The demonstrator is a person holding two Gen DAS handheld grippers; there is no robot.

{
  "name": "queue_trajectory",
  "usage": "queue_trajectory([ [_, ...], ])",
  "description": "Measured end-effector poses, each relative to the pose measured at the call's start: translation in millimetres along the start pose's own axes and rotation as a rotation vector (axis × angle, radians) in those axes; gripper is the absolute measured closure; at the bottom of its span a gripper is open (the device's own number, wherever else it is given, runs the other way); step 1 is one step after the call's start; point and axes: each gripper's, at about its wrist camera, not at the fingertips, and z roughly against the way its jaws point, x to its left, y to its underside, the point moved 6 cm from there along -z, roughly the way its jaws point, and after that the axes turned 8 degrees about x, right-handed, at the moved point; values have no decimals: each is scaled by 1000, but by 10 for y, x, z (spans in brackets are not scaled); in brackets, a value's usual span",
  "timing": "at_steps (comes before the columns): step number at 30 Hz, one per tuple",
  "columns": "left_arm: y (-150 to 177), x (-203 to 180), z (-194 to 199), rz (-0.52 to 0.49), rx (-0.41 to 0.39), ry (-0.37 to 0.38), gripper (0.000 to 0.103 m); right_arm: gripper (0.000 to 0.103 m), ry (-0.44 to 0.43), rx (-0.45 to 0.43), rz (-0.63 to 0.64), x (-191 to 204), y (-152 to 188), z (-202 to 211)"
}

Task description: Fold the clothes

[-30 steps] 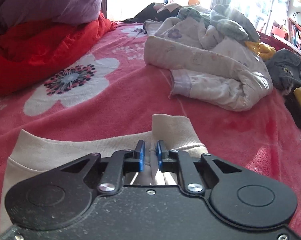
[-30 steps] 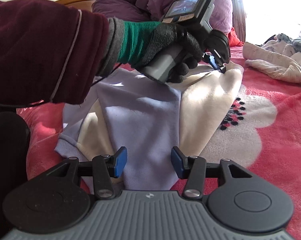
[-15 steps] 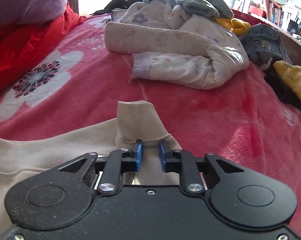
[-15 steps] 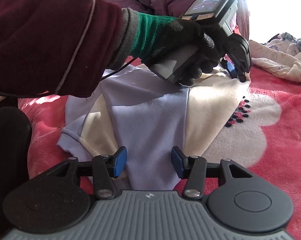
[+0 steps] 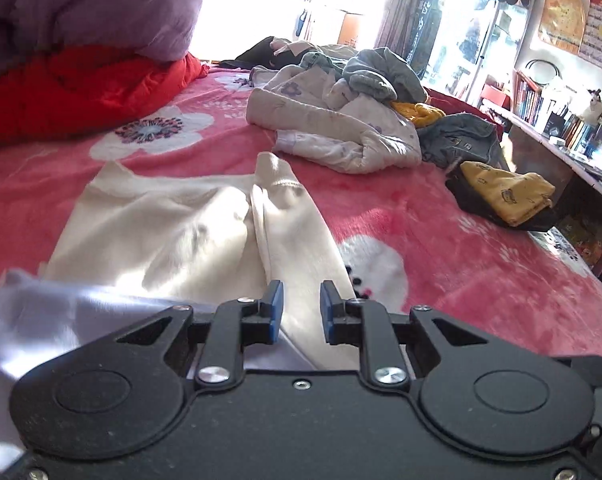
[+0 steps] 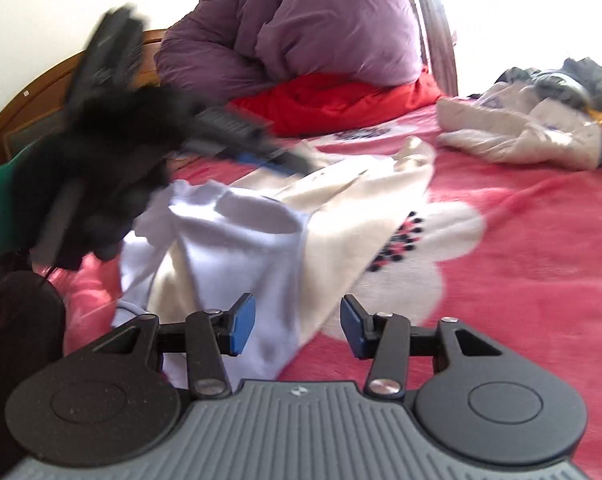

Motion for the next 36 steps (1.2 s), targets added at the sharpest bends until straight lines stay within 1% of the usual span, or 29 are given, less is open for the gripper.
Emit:
queue_trajectory([
  [1, 95, -40, 9, -6, 7, 8, 86, 60, 17, -1, -4, -32, 17, 29],
  [5, 420, -166, -40, -30, 38, 37, 86, 62, 93, -1, -83, -228, 32, 2],
  [6, 529, -176, -109, -52, 69, 36, 85, 63, 116, -4, -92, -255, 35, -5],
  [7, 616, -156, -172, -65, 90, 25, 82, 63, 140, -9, -96, -276, 39, -9],
  [8, 698, -130, -233, -76, 109, 12, 82, 64, 160, -17, -81, -256, 36, -10],
  [10, 695, 70, -105, 9, 74, -2, 81, 64, 198, -34, -38, -184, 23, -11],
  [12, 678, 286, 48, 104, 32, -15, 79, 64, 198, -57, 33, -22, 14, -8],
  [14, 663, 503, 201, 199, -11, -27, 79, 69, 180, -80, 114, 179, 4, -11],
  [15, 656, 613, 279, 246, -32, -34, 79, 75, 167, -68, 152, 290, 10, -42],
  [16, 650, 723, 356, 294, -53, -40, 76, 79, 153, -46, 190, 405, 20, -84],
  [17, 644, 834, 434, 341, -74, -46, 72, 80, 156, 9, 223, 473, 73, -168],
  [18, 639, 945, 512, 388, -95, -53, 69, 80, 165, 77, 255, 522, 143, -267],
  [19, 634, 1056, 590, 436, -117, -59, 63, 80, 192, 156, 288, 545, 247, -376],
  [20, 630, 1168, 669, 483, -138, -66, 62, 80, 212, 179, 305, 554, 300, -404],
  [21, 627, 1280, 748, 531, -159, -72, 62, 80, 212, 175, 294, 554, 285, -373],
  [23, 622, 1505, 906, 625, -202, -85, 62, 81, 183, 144, 226, 515, 227, -253],
  [24, 652, 1583, 918, 659, -205, -92, 62, 80, 167, 123, 196, 498, 214, -194],
  [29, 719, 1841, 901, 805, -217, -54, 62, 80, 216, 85, 226, 569, 221, -193],
  [32, 655, 1956, 839, 848, -220, -38, 62, 80, 218, 64, 227, 589, 197, -235],
  [36, 587, 2016, 660, 858, -185, -14, 62, 80, 189, 24, 186, 545, 135, -286],
])
